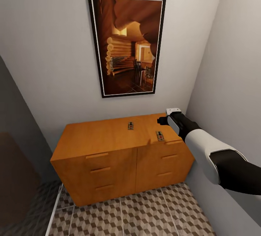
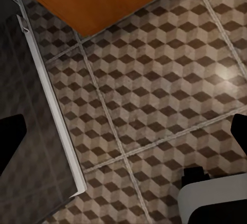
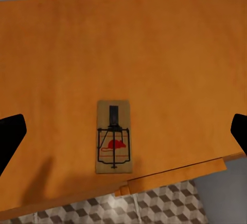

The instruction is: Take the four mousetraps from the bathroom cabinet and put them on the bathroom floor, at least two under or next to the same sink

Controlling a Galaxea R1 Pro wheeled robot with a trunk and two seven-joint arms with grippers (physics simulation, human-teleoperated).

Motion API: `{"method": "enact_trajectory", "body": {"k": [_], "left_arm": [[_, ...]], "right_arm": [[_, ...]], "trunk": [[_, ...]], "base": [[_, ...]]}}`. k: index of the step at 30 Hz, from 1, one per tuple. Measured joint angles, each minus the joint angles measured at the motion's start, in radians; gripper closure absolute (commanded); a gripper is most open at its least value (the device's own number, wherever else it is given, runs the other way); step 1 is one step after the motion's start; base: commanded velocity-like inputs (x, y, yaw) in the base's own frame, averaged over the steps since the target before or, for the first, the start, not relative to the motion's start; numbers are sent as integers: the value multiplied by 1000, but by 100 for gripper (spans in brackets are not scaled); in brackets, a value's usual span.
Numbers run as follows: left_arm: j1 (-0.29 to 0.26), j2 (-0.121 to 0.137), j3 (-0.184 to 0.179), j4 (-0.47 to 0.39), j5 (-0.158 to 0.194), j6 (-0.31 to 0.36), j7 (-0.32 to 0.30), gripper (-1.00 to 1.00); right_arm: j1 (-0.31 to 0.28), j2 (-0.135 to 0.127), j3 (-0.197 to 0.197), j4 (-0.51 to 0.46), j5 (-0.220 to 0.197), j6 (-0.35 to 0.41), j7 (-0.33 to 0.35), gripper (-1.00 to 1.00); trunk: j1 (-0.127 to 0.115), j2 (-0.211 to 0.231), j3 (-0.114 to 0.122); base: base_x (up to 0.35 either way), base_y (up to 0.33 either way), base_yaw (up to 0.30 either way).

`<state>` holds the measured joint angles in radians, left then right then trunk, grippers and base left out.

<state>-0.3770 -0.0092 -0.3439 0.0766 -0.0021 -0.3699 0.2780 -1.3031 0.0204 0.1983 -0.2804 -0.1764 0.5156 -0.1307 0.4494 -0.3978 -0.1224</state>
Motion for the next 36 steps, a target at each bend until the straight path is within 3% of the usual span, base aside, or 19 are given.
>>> {"method": "enact_trajectory", "body": {"k": [36], "left_arm": [[0,1,0,0,1,0,0,-100]], "right_arm": [[0,0,0,6,0,-2,1,-100]], "trunk": [[0,0,-50]], "base": [[0,0,0]]}}
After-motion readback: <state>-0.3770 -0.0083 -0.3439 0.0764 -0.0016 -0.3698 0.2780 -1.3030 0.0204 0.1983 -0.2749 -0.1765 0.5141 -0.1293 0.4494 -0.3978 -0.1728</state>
